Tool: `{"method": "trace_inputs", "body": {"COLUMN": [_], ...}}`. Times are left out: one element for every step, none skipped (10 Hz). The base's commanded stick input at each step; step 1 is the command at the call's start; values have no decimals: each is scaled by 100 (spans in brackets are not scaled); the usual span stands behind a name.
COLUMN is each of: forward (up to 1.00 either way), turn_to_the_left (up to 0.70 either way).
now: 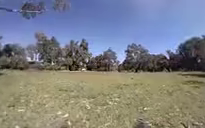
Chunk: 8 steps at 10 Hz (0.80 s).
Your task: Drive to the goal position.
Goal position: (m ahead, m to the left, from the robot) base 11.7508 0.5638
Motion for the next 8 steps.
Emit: {"method": "trace_inputs", "body": {"forward": [100,100,100,100,100,100,100,100], "turn_to_the_left": [0,0,0,0,0,0,0,0]}}
